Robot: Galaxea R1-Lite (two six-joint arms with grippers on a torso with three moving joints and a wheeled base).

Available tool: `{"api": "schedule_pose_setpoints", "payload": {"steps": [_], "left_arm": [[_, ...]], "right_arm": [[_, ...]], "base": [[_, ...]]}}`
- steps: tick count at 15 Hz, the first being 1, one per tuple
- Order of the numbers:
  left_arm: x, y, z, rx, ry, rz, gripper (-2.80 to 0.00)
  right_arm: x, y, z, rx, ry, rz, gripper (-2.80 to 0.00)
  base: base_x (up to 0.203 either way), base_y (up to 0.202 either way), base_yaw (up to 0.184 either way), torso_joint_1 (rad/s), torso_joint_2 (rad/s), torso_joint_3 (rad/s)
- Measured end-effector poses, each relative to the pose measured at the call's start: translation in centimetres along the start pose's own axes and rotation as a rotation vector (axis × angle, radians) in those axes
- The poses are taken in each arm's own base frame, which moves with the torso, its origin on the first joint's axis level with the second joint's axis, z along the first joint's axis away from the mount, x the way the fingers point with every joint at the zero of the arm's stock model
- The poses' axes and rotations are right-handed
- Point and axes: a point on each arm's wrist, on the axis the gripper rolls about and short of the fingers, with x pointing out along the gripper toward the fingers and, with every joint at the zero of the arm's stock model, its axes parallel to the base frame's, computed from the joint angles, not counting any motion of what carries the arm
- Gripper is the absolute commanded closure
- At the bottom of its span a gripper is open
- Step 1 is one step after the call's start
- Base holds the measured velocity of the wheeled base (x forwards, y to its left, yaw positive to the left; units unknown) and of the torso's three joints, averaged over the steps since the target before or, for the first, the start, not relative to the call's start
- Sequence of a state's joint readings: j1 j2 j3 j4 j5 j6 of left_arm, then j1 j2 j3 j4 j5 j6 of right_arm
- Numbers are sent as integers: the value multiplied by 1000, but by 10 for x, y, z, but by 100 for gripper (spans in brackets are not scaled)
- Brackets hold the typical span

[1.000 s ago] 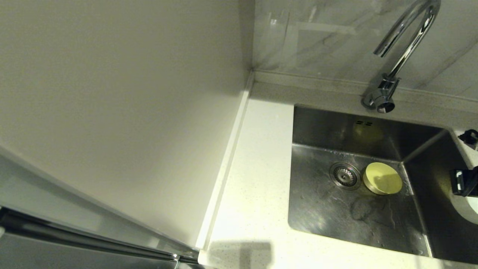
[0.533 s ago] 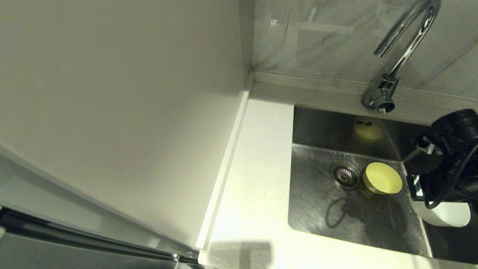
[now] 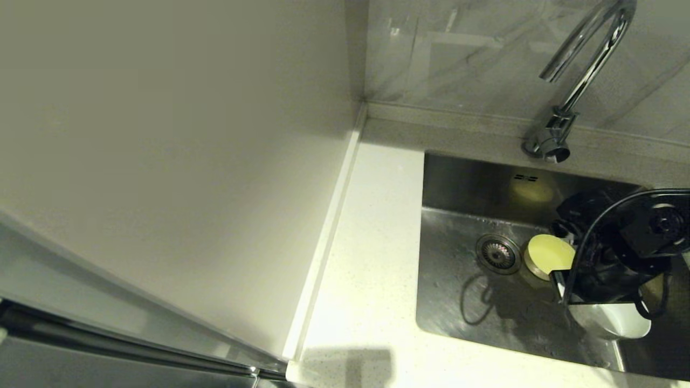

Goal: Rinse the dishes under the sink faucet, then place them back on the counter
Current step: Put a bowl into the sink

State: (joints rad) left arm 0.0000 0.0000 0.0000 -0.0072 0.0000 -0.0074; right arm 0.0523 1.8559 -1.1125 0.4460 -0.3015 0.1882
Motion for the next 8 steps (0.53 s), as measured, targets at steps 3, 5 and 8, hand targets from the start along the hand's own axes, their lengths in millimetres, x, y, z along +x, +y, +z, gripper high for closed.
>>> {"api": "schedule_pose_setpoints", "payload": {"steps": [3,5,8], "left_arm": [[0,0,0,0,0,0,0],[0,0,0,0,0,0,0],[0,0,0,0,0,0,0]], "right_arm": [[20,8,9,14,33,-6,0],[31,14,18,15,40,-5,0],[49,22,30,27,50,-6,0]], "base": [[0,0,0,0,0,0],[0,0,0,0,0,0],[0,0,0,0,0,0]]}}
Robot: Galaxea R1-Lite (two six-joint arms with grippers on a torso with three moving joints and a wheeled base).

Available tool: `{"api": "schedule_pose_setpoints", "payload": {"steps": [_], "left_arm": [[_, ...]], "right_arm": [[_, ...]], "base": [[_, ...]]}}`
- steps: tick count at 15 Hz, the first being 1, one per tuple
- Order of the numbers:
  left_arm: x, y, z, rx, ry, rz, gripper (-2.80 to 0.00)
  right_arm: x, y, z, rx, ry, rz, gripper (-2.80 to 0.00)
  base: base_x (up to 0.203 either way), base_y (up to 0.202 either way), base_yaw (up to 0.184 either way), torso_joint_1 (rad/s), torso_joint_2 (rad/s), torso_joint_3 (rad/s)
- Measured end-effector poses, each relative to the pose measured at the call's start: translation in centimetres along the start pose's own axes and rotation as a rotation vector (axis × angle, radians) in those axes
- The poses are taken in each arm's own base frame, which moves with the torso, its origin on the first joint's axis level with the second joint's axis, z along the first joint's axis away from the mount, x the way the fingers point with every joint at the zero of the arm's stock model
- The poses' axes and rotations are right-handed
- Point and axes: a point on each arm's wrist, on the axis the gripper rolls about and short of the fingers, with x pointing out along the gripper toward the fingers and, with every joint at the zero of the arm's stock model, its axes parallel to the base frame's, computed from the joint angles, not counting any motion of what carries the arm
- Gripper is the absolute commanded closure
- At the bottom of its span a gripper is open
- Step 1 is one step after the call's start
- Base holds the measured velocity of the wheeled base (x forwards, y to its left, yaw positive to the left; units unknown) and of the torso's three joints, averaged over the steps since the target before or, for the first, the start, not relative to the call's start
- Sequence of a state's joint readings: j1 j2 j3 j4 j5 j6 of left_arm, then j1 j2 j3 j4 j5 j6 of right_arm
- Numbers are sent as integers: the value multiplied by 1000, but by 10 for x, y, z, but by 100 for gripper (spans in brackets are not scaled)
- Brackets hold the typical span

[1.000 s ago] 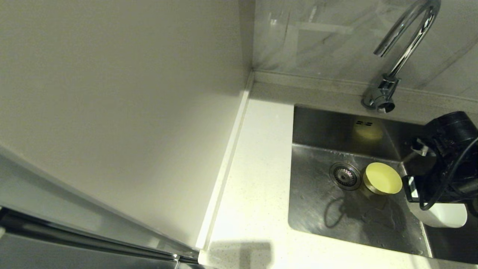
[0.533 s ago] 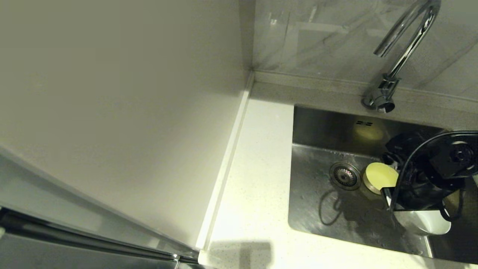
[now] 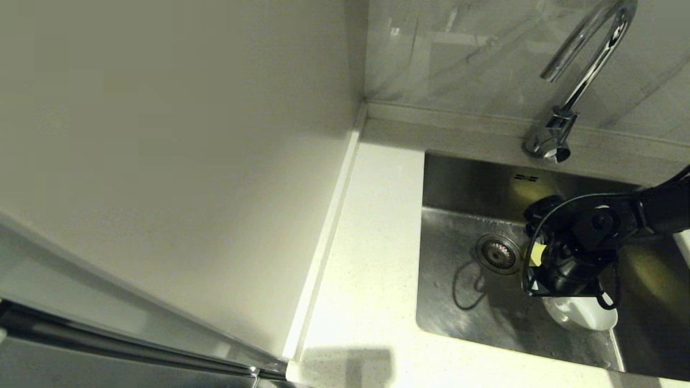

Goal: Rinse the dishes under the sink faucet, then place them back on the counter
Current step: Put a bowl into the sink

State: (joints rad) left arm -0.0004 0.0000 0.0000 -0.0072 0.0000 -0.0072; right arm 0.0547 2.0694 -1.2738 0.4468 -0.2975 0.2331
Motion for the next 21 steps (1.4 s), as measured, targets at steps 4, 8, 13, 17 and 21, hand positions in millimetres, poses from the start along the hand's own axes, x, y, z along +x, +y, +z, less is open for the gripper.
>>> {"api": "schedule_pose_setpoints", "payload": {"steps": [4,8,13,17,21], "left_arm": [[0,0,0,0,0,0,0],[0,0,0,0,0,0,0],[0,0,0,0,0,0,0],[0,0,0,0,0,0,0],[0,0,0,0,0,0,0]], "right_arm": [[25,11,6,26,26,1,0],[40,30,8,17,17,30,0],[50,50,13,21,9,44,0],[58,57,20,57,1,46,-280],[55,57,30,68,-33,56,-280]], "base": [[0,0,0,0,0,0],[0,0,0,0,0,0],[0,0,0,0,0,0],[0,0,0,0,0,0],[0,0,0,0,0,0]]}}
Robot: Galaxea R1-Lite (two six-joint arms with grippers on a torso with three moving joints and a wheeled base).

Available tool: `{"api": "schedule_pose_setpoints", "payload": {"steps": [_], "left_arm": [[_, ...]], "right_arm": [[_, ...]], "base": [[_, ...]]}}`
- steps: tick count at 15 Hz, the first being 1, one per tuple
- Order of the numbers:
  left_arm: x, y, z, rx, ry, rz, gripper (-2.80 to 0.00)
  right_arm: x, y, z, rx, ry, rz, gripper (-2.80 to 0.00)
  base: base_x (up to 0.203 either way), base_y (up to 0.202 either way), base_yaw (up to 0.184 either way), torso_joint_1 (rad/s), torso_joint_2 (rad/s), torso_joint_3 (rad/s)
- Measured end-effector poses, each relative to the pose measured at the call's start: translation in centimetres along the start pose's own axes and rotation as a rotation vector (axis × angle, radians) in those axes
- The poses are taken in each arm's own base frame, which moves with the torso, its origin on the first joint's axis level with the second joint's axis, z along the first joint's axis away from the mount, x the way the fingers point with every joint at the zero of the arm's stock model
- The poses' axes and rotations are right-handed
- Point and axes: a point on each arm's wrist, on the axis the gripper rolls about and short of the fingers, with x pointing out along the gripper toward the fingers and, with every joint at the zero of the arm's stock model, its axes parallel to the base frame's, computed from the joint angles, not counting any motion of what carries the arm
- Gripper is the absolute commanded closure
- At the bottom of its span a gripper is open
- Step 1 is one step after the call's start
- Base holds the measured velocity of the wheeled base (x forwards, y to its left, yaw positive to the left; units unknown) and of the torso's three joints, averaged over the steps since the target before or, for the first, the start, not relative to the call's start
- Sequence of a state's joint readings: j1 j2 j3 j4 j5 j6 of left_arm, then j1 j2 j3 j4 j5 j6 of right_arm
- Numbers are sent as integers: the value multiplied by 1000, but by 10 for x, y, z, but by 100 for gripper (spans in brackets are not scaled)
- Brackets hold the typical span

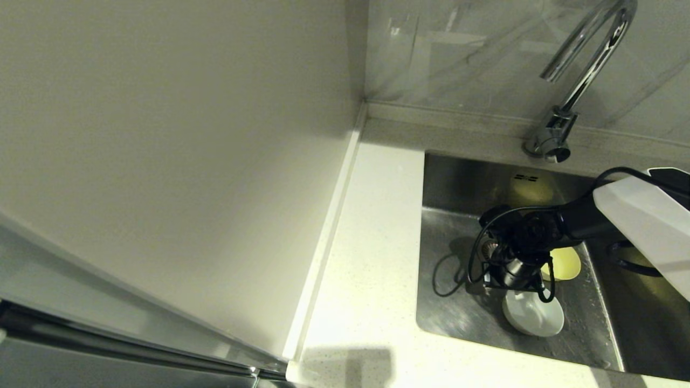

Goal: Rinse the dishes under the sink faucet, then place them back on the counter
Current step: Put a bowl into the sink

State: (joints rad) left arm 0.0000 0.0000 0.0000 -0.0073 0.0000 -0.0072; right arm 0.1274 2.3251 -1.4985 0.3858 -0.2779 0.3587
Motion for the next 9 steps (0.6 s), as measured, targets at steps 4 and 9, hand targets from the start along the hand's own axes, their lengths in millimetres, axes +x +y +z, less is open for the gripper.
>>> {"api": "schedule_pose_setpoints", "payload": {"steps": [4,9], "left_arm": [[0,0,0,0,0,0,0],[0,0,0,0,0,0,0]], "right_arm": [[-33,-9,3,18,-33,14,-280],[-151,-55,-10,117,-209,55,-280]], "base": [[0,0,0,0,0,0],[0,0,0,0,0,0]]}}
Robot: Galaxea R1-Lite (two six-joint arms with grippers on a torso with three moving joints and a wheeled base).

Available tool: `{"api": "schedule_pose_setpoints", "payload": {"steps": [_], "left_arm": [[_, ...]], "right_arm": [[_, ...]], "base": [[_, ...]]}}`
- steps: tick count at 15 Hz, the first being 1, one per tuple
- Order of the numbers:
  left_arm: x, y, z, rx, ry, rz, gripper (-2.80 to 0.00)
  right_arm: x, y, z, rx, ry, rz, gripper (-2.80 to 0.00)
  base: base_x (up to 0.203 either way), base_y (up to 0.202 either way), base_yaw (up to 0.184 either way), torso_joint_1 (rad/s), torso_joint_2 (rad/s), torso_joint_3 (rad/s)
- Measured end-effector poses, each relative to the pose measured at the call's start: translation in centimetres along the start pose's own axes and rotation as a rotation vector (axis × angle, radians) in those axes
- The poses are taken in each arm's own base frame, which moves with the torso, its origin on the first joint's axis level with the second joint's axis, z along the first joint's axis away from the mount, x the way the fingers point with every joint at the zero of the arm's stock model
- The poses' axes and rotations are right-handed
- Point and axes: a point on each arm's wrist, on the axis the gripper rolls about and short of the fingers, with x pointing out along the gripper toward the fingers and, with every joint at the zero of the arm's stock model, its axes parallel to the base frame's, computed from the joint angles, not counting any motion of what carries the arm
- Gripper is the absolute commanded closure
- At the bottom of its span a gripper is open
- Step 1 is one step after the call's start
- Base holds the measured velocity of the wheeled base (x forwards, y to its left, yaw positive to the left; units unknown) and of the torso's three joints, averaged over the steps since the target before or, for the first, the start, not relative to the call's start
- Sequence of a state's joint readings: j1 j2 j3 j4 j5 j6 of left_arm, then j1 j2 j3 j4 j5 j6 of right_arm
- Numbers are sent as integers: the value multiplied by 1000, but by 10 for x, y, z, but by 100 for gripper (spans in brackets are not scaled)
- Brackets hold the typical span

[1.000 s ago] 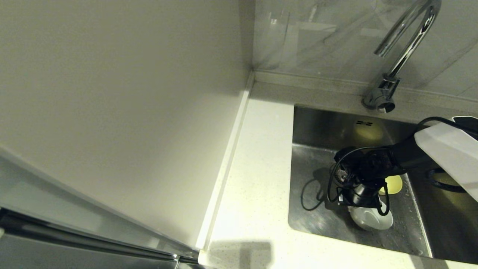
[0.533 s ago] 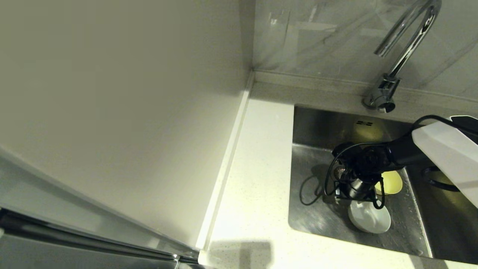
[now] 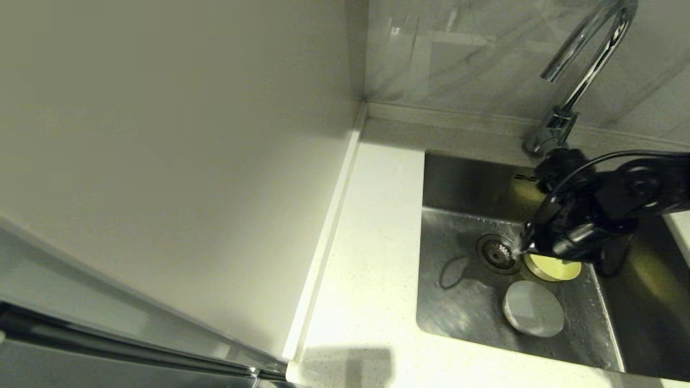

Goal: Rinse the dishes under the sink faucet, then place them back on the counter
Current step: Put a bowl into the sink

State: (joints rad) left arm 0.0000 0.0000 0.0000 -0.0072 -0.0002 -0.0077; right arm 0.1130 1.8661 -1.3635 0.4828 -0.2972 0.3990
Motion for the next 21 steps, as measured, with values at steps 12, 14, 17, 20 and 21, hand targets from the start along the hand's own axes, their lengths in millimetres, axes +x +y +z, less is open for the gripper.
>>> {"api": "schedule_pose_setpoints", "payload": {"steps": [12,14,17,20,21], "left_arm": [[0,0,0,0,0,0,0],[0,0,0,0,0,0,0],[0,0,0,0,0,0,0],[0,0,0,0,0,0,0],[0,0,0,0,0,0,0]], "right_arm": [[-169,-182,-39,97,-139,-333,-280],[-180,-187,-67,147,-6,-282,-280],[-197,-193,-94,300,162,-275,-280],[-204,-205,-107,481,219,-339,-280],[-203,-211,-111,541,237,-371,-280]], "base": [[0,0,0,0,0,0],[0,0,0,0,0,0],[0,0,0,0,0,0],[0,0,0,0,0,0],[0,0,0,0,0,0]]}}
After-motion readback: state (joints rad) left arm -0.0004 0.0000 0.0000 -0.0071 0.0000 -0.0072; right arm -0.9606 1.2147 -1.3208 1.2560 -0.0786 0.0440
